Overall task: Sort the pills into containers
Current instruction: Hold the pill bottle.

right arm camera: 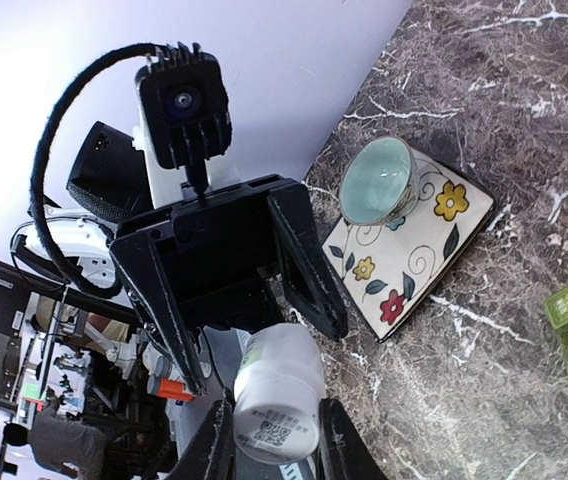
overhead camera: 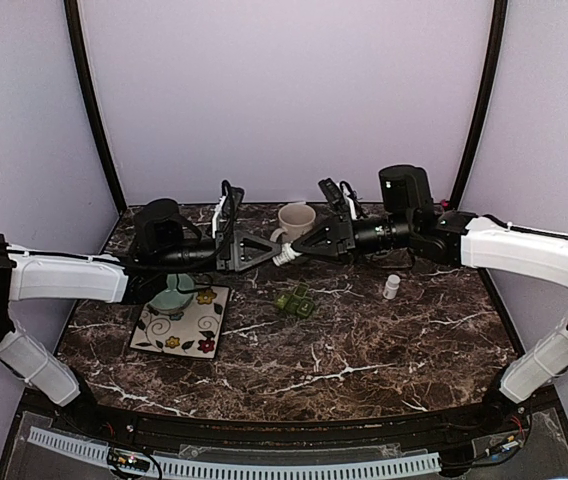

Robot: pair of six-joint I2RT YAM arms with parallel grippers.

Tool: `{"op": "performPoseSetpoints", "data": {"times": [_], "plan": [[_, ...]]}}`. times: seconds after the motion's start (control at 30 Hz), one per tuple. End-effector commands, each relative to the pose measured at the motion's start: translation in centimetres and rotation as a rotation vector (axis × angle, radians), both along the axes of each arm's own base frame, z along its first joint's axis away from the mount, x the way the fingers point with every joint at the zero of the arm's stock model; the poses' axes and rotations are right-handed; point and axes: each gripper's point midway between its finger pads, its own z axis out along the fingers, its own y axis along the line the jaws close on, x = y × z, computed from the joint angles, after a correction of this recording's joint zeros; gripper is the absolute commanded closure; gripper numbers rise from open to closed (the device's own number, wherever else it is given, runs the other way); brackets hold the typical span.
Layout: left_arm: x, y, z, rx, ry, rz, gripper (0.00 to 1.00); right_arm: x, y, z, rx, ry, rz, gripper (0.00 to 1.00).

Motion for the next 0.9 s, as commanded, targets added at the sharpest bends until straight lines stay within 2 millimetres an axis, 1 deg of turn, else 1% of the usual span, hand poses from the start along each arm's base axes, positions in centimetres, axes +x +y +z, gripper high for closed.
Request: {"op": "performPoseSetpoints", "data": {"times": [0.0,0.23,0.5,0.7,0.8,0.87], "plan": [[-1.1,-0.13,1.3,-0.08,-0.008,-0.081,0.42,-0.4,0.14,1.49,0.077,0.02,0.025,1.0],[-1.67,-0.24,1.36,-0.097,0.006,-0.117,0.45,-0.3,0.39,2.44,0.124,0.021,0.03,1.0],[-1.67,-0.17,1.77,-0.115,0.0,-0.118,0.5,-0.25,0.4,2.0,0.128,0.04,0.03,1.0],[-1.58,-0.24,2.14,-0.125,-0.007,-0.119,0.52,-0.25,0.56,1.82,0.133,0.051,0.035,1.0],[-1.57,-0.34,2.27,-0.13,-0.009,-0.127,0.58,-0.26,0.57,1.56,0.135,0.058,0.034,1.0],[-1.6,-0.43,2.24,-0.132,-0.005,-0.132,0.61,-0.23,0.64,1.48,0.136,0.063,0.036,1.0]]}}
